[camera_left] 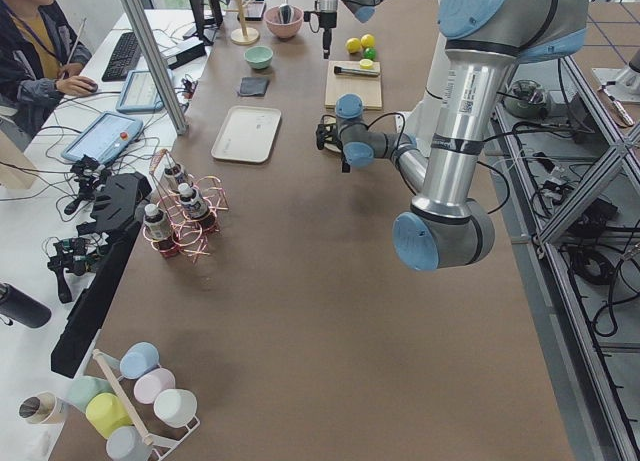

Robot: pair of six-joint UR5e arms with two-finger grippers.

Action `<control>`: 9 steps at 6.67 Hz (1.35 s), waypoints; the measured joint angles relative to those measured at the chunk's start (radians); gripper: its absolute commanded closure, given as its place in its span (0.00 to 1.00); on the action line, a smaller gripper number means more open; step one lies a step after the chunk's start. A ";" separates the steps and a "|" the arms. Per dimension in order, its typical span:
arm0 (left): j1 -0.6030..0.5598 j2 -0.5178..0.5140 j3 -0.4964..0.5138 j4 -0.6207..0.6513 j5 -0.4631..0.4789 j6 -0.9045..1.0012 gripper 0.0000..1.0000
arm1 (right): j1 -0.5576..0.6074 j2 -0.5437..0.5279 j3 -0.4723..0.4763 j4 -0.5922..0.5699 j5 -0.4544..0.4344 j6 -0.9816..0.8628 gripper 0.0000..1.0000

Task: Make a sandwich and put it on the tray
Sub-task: 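Open the right gripper and withdraw it while the left arm reaches toward the plate, then grasp the white plate rim with the left gripper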

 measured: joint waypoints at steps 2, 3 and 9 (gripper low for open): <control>0.025 -0.068 0.065 0.001 0.041 0.001 0.20 | 0.006 -0.039 0.013 0.002 0.002 -0.031 0.00; 0.031 -0.085 0.089 0.000 0.052 0.001 0.27 | 0.006 -0.051 0.014 0.005 0.002 -0.036 0.00; 0.056 -0.119 0.111 0.000 0.080 -0.007 1.00 | 0.006 -0.084 0.030 0.011 0.004 -0.050 0.00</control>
